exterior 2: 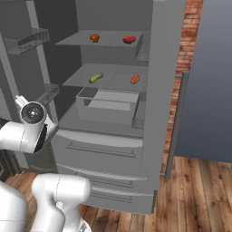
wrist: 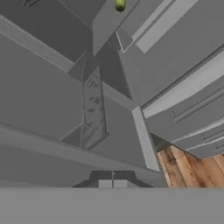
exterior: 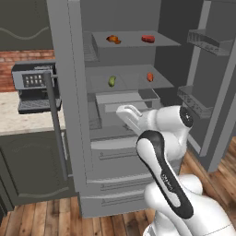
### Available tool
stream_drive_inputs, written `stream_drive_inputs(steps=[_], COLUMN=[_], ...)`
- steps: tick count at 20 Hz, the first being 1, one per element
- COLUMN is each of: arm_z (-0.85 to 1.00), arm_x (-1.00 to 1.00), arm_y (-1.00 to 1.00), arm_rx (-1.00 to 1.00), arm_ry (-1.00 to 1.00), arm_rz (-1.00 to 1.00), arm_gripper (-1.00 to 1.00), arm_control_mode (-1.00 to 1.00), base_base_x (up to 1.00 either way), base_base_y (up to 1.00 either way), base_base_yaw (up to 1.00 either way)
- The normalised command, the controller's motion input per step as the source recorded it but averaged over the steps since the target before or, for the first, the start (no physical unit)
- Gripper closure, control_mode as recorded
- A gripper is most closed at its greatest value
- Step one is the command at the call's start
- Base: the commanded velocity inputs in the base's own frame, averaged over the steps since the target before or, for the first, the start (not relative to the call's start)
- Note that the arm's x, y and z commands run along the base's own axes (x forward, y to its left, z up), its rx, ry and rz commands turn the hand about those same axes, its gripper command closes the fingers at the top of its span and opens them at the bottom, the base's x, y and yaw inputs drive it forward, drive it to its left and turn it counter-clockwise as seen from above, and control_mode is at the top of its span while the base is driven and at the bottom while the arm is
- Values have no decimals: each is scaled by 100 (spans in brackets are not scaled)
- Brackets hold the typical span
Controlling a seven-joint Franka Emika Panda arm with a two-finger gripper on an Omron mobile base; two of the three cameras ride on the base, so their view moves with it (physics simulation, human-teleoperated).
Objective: Gather the cucumber and sweet potato from the fridge and place them on a tray on the dining counter. Then gather the steak and chicken drumstick from the fridge and place them on the other tray.
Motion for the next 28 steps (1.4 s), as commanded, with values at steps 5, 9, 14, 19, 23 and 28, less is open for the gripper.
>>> stream_drive_inputs(steps=[5, 9, 14, 19, 23, 28], arm_z=[4, 23, 27, 5, -38, -45], arm_x=[0, 0, 0, 0, 0, 0], arm_y=[-46, -21, -33, -28, -16, -27], arm_rx=[-34, -24, -4, -2, -19, -24], arm_ry=[16, 19, 23, 10, -4, -2], arm_rz=[-16, -2, 0, 0, 0, 0], arm_gripper=[100, 100, 100, 100, 100, 100], arm_control_mode=[-100, -100, -100, -100, -100, -100], base_base_x=[0, 0, 0, 0, 0, 0], base_base_y=[0, 0, 0, 0, 0, 0], base_base_yaw=[0, 0, 0, 0, 0, 0])
